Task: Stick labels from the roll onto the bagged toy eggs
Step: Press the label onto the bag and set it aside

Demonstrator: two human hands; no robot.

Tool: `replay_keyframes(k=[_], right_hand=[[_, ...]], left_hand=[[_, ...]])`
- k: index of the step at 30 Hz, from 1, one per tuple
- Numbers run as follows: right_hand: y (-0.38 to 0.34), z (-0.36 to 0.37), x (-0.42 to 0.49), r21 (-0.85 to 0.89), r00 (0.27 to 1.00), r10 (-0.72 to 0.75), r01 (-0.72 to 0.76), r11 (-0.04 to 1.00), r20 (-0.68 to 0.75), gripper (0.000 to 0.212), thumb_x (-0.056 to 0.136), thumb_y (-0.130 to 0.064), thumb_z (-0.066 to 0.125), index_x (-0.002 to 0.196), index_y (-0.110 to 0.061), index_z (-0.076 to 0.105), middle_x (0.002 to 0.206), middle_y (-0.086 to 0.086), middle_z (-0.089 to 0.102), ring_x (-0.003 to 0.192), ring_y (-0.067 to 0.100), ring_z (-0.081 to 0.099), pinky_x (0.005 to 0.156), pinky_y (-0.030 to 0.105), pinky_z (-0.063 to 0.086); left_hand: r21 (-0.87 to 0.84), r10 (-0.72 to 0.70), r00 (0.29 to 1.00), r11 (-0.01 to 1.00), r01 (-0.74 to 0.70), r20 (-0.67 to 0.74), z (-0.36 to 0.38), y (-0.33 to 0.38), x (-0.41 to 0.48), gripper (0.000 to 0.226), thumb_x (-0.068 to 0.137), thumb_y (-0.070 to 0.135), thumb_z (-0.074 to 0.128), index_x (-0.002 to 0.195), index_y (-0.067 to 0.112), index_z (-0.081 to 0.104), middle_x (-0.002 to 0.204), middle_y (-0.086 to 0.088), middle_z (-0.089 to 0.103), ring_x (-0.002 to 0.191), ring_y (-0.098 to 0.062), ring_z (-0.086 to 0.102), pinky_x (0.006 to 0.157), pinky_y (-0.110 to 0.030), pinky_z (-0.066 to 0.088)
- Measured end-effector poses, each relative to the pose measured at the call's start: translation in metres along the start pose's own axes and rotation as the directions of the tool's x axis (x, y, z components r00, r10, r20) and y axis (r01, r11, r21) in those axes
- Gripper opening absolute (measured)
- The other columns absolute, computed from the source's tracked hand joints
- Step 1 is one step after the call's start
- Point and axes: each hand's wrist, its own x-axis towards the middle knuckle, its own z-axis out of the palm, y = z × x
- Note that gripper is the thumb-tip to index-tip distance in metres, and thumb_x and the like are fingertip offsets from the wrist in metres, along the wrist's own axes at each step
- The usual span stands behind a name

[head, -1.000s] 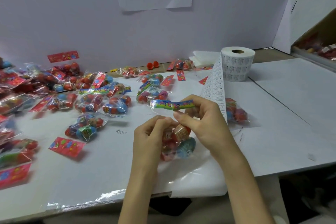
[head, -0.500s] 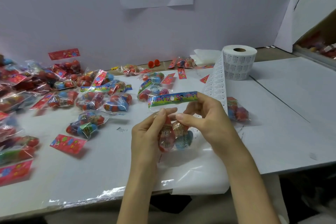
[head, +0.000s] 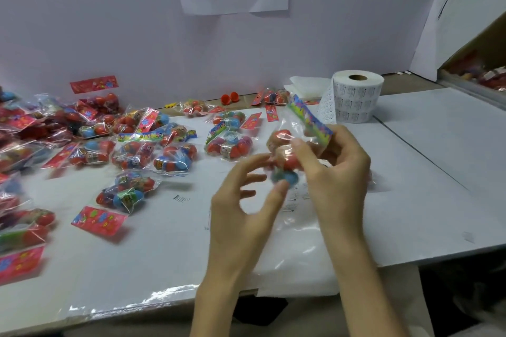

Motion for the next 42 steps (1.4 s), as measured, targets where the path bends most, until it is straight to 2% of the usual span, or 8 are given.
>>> replay_keyframes(k=[6,9,12,19,27,32,39,42], right_hand=[[-0.018,0.003,-0.005,0.140,0.857,0.039,-0.128,0.982,0.514,0.009,0.092,-0.018,0.072,0.101,-0.015,0.073,0.090,0.000,0.077,0.086,0.016,0.076,0.075,0.027,0.061],[-0.020,-0.001,-0.001,0.242,0.934,0.045,-0.138,0.960,0.356,0.011,0.093,-0.018,0.063,0.092,-0.018,0.074,0.084,0.004,0.076,0.080,0.020,0.074,0.070,0.029,0.059],[-0.015,-0.010,0.007,0.127,0.984,0.065,-0.086,0.988,0.164,0.010,0.089,-0.029,0.064,0.092,-0.028,0.073,0.085,-0.006,0.074,0.081,0.012,0.070,0.069,0.026,0.057],[-0.001,-0.017,0.013,-0.060,0.863,0.338,-0.342,0.938,0.374,0.035,0.081,-0.061,0.071,0.104,-0.035,0.071,0.097,-0.012,0.073,0.098,0.007,0.070,0.074,0.024,0.056],[0.003,-0.013,0.011,0.023,0.889,0.313,-0.340,0.940,0.333,0.010,0.076,-0.044,0.070,0.081,-0.037,0.071,0.080,-0.015,0.070,0.080,0.000,0.068,0.063,0.020,0.055],[0.005,-0.012,0.010,0.035,0.900,0.290,-0.318,0.947,0.325,0.003,0.072,-0.028,0.069,0.072,-0.030,0.070,0.079,-0.004,0.070,0.081,0.016,0.069,0.068,0.037,0.062],[0.004,-0.020,0.014,-0.020,0.882,0.243,-0.257,0.966,0.404,0.003,0.091,-0.023,0.072,0.091,-0.025,0.074,0.089,-0.006,0.075,0.085,0.012,0.071,0.072,0.024,0.058],[0.010,-0.029,0.023,-0.100,0.932,0.253,-0.235,0.967,0.259,0.007,0.096,-0.021,0.068,0.102,-0.022,0.072,0.093,-0.003,0.075,0.084,0.014,0.071,0.074,0.022,0.053]], left_hand=[[-0.125,-0.136,0.988,0.984,0.126,-0.076,-0.003,-0.004,0.002,0.041,0.085,0.036,0.074,0.124,0.032,0.065,0.111,0.014,0.073,0.103,-0.010,0.072,0.081,-0.022,0.060],[-0.331,-0.286,0.958,0.907,0.261,-0.029,-0.008,-0.002,0.004,0.027,0.087,0.030,0.080,0.113,0.031,0.073,0.105,-0.001,0.078,0.100,-0.024,0.075,0.078,-0.029,0.062],[-0.433,-0.374,0.928,0.834,0.342,0.012,-0.010,-0.002,0.006,0.037,0.082,0.039,0.081,0.117,0.027,0.072,0.104,-0.006,0.078,0.099,-0.031,0.076,0.075,-0.030,0.062],[-0.457,-0.377,0.923,0.809,0.369,0.078,-0.010,-0.002,0.007,0.049,0.083,0.038,0.070,0.126,0.013,0.069,0.107,-0.010,0.077,0.099,-0.032,0.075,0.074,-0.030,0.061],[-0.335,-0.275,0.953,0.892,0.303,0.129,-0.008,0.000,0.005,0.040,0.078,0.035,0.078,0.117,0.028,0.071,0.108,0.003,0.077,0.106,-0.016,0.073,0.079,-0.024,0.060],[-0.379,-0.309,0.934,0.855,0.355,0.178,-0.007,-0.002,0.004,0.041,0.075,0.028,0.081,0.115,0.029,0.072,0.110,-0.004,0.076,0.108,-0.026,0.073,0.076,-0.029,0.062],[-0.418,-0.325,0.940,0.843,0.339,0.106,-0.010,-0.004,0.005,0.052,0.075,0.022,0.090,0.121,0.018,0.068,0.108,-0.011,0.077,0.103,-0.030,0.074,0.074,-0.029,0.062],[-0.402,-0.369,0.929,0.856,0.324,-0.036,-0.011,-0.006,0.005,0.052,0.071,0.032,0.081,0.120,0.025,0.066,0.102,-0.002,0.079,0.098,-0.021,0.076,0.075,-0.025,0.062]])
